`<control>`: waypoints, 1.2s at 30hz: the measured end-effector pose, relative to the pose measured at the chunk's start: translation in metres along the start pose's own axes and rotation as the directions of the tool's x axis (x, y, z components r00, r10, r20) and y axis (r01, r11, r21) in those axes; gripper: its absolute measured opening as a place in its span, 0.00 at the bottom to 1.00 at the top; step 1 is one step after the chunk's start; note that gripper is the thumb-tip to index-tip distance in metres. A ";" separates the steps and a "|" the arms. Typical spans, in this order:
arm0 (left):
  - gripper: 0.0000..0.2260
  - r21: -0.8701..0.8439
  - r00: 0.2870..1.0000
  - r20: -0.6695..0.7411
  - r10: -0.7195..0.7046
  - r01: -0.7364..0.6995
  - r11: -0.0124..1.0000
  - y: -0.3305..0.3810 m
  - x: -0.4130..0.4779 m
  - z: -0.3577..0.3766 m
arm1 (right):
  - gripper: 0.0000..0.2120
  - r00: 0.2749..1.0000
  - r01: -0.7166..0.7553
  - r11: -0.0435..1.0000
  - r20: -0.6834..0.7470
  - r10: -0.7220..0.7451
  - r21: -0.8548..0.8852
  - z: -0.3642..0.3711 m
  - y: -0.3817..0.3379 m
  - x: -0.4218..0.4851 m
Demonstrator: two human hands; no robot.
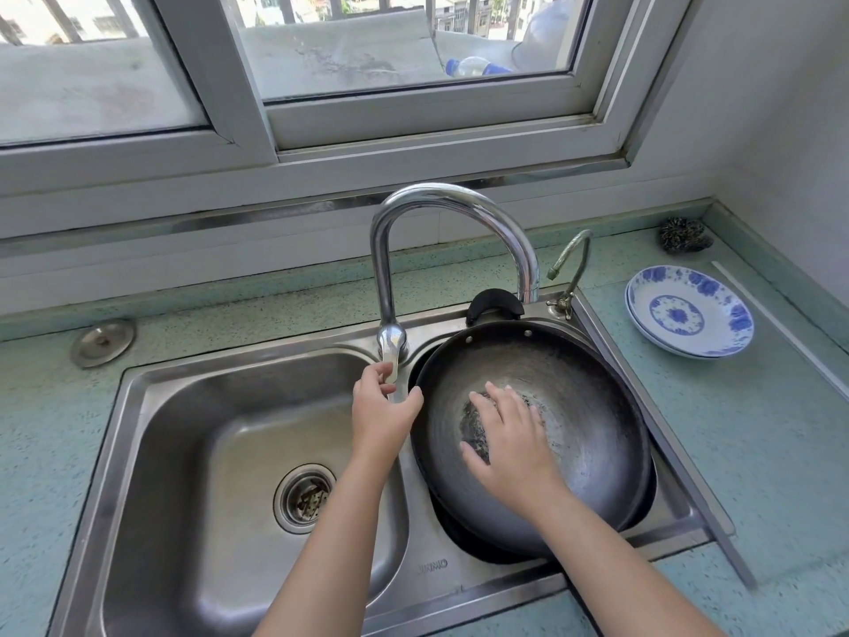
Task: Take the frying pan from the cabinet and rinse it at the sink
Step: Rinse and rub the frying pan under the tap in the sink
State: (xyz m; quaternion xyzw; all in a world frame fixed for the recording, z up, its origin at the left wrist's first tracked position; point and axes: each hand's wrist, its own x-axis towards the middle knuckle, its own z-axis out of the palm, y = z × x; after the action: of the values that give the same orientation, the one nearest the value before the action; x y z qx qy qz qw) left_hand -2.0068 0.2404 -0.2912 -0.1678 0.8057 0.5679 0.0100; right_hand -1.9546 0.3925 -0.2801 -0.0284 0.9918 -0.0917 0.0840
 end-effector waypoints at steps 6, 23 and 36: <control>0.22 0.002 0.999 0.014 0.046 -0.047 0.999 0.004 0.002 -0.003 | 0.30 0.998 0.034 0.998 -0.053 -0.032 0.048 -0.005 -0.006 0.002; 0.21 0.080 0.991 0.109 0.072 -0.081 0.994 -0.017 -0.070 0.006 | 0.27 0.996 -0.083 0.994 -0.022 0.085 0.067 0.007 0.015 -0.036; 0.21 0.201 0.968 0.157 0.194 -0.224 0.954 -0.001 -0.191 0.047 | 0.31 0.999 -0.035 0.988 -0.016 0.037 0.149 0.003 0.080 -0.123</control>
State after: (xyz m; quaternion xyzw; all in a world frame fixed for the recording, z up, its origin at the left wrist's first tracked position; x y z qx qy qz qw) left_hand -1.8341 0.3324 -0.2695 -0.0403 0.8736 0.4844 0.0228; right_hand -1.8366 0.4789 -0.2780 -0.0033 0.9833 -0.1643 0.0784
